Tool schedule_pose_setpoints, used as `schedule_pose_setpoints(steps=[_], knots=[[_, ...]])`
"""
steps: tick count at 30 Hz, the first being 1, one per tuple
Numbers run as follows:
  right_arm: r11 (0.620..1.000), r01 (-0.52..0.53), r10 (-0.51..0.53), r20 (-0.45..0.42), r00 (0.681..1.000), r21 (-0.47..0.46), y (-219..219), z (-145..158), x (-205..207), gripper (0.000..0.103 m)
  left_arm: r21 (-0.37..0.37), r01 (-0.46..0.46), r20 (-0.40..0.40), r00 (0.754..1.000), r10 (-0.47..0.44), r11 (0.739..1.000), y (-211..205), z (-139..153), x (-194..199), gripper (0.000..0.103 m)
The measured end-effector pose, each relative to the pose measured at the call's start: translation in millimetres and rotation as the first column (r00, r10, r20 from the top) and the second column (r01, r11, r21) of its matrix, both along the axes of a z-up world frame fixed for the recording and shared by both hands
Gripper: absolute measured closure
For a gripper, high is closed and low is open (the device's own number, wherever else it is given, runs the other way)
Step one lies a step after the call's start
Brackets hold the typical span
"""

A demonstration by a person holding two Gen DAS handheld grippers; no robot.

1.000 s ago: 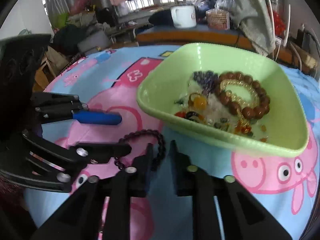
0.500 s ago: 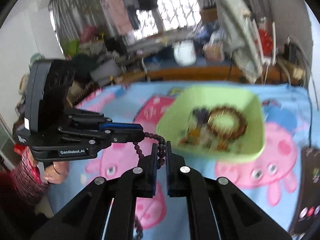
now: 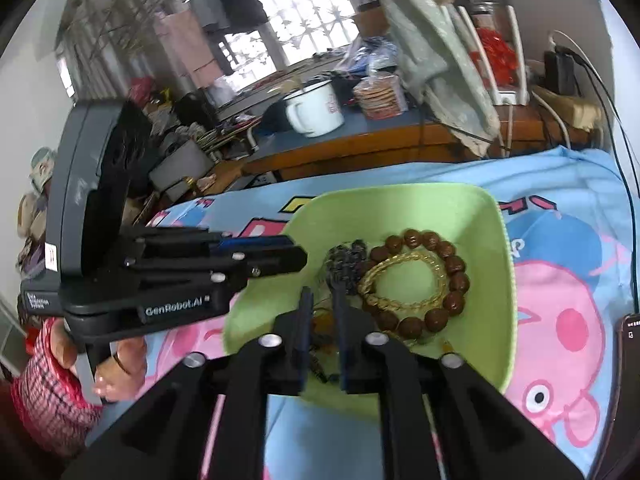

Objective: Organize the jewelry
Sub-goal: 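Carry both bracelets over the green basket and open both tools, then grasp the dark brown bead strand with both tools and lift toward the basket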

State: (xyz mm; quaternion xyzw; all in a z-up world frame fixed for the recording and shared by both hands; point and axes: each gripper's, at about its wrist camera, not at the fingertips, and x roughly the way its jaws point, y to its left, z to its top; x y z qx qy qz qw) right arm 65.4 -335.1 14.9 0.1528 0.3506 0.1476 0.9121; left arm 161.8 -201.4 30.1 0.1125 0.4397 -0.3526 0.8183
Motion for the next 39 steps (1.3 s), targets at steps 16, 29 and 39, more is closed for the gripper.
schedule_pose_setpoints(steps=[16, 29, 39], knots=[[0.996, -0.088, 0.088, -0.030, 0.996, 0.011, 17, -9, -145, 0.097, -0.111, 0.134, -0.057, 0.988, -0.141, 0.985, 97, -4, -128, 0.059], [0.979, -0.135, 0.123, -0.084, 0.989, -0.150, 70, -35, -166, 0.103, -0.005, 0.155, -0.077, 0.985, -0.155, 0.988, 92, -46, -181, 0.059], [0.960, -0.180, 0.163, -0.094, 0.982, -0.213, 86, -47, -155, 0.103, 0.043, 0.181, -0.032, 0.983, -0.180, 0.983, 83, -49, -196, 0.094]])
